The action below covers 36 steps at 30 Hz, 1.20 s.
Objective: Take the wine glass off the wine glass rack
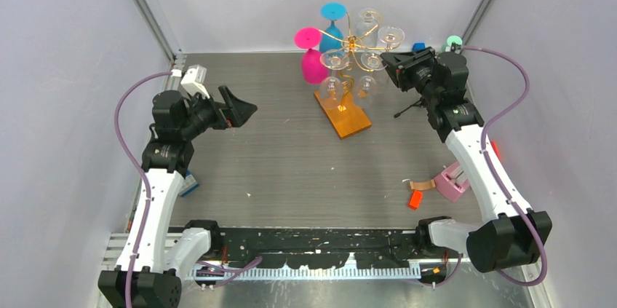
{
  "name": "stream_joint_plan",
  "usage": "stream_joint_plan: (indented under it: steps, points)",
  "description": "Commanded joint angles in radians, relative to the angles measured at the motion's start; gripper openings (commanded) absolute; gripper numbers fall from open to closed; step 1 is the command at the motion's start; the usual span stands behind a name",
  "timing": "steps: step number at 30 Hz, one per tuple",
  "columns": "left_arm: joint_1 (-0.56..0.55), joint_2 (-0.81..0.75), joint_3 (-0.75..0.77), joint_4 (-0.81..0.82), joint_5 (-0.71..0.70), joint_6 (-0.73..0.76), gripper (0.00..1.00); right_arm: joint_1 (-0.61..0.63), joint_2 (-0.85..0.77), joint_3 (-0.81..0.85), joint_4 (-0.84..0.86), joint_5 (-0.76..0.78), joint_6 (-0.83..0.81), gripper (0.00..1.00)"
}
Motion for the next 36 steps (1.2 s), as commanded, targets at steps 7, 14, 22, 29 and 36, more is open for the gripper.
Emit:
stream_joint_plan:
  steps: [7, 14, 22, 29, 36]
  points:
    - [-0.003, -0.033, -0.001, 0.008, -0.02, 0.03, 1.0, 0.011, 0.015, 0.071, 0.017, -0.003, -0.008, 0.1]
    - [-0.003, -0.049, 0.001, -0.002, -0.038, 0.036, 1.0, 0.012, -0.014, 0.106, -0.045, 0.035, -0.04, 0.0]
    - [-0.003, -0.052, 0.004, -0.011, -0.047, 0.041, 1.0, 0.024, -0.056, 0.091, 0.004, -0.032, 0.009, 0.0]
    - [-0.003, -0.052, 0.003, -0.013, -0.05, 0.041, 1.0, 0.041, -0.076, 0.085, 0.031, -0.068, 0.017, 0.0]
    - [-0.003, -0.053, 0.004, -0.019, -0.058, 0.044, 1.0, 0.068, -0.039, 0.085, 0.068, -0.085, 0.023, 0.0]
